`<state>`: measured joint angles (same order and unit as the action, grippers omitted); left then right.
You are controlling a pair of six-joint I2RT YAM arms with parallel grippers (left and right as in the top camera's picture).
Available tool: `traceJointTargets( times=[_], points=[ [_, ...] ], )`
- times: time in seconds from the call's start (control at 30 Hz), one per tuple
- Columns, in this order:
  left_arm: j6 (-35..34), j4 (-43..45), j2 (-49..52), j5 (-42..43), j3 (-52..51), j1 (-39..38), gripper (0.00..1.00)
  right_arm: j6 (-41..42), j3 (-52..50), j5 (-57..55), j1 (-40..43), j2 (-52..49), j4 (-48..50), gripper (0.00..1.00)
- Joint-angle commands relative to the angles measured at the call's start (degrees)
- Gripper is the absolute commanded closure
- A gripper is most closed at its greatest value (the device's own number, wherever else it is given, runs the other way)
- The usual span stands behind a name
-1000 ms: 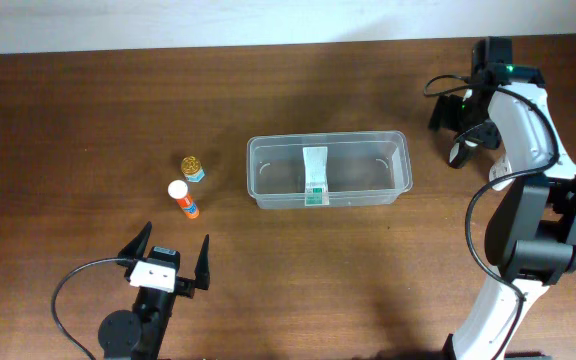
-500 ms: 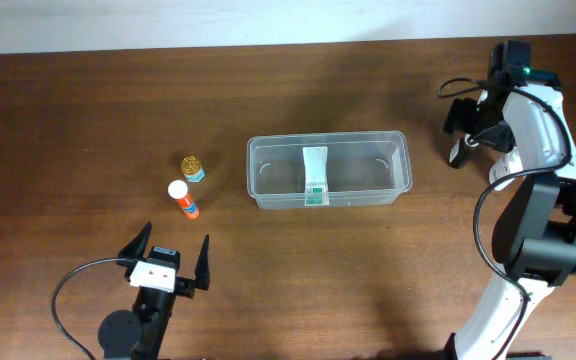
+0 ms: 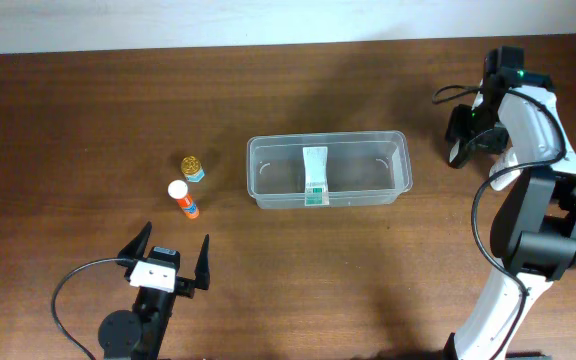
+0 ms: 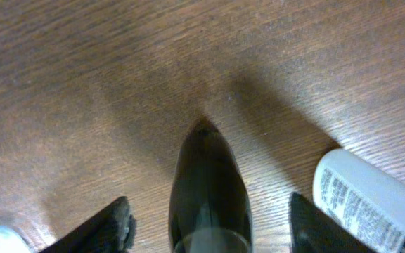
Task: Pack container
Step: 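Grasp the dark bottle with the right gripper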
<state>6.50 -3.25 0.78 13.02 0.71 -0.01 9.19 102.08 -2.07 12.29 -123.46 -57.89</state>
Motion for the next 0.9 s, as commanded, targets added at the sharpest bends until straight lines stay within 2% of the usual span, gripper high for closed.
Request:
traceJointTargets(
  times=[0.0, 0.3, 0.53, 0.63, 0.87],
  points=[
    [0.9, -0.3, -0.5, -0.6, -0.2, 0.3, 0.01, -0.2, -0.3, 0.1, 0.1, -0.8, 0.5, 0.44],
    [0.9, -0.3, -0.5, -0.6, -0.2, 0.3, 0.01, -0.2, -0.3, 0.1, 0.1, -0.8, 1.0, 0.62],
    [0.9, -0.3, -0.5, -0.6, -0.2, 0.3, 0.01, -0.2, -0.3, 0.1, 0.1, -0.8, 0.9, 0.64],
    [0.9, -0.3, -0.5, -0.6, -0.2, 0.3, 0.00, -0.2, -0.3, 0.1, 0.1, -0.8, 0.9, 0.71],
    [0.9, -0.3, -0.5, -0.6, -0.2, 0.3, 0.01, -0.2, -0.3, 0.1, 0.1, -0.8, 0.4, 0.72]
  ],
)
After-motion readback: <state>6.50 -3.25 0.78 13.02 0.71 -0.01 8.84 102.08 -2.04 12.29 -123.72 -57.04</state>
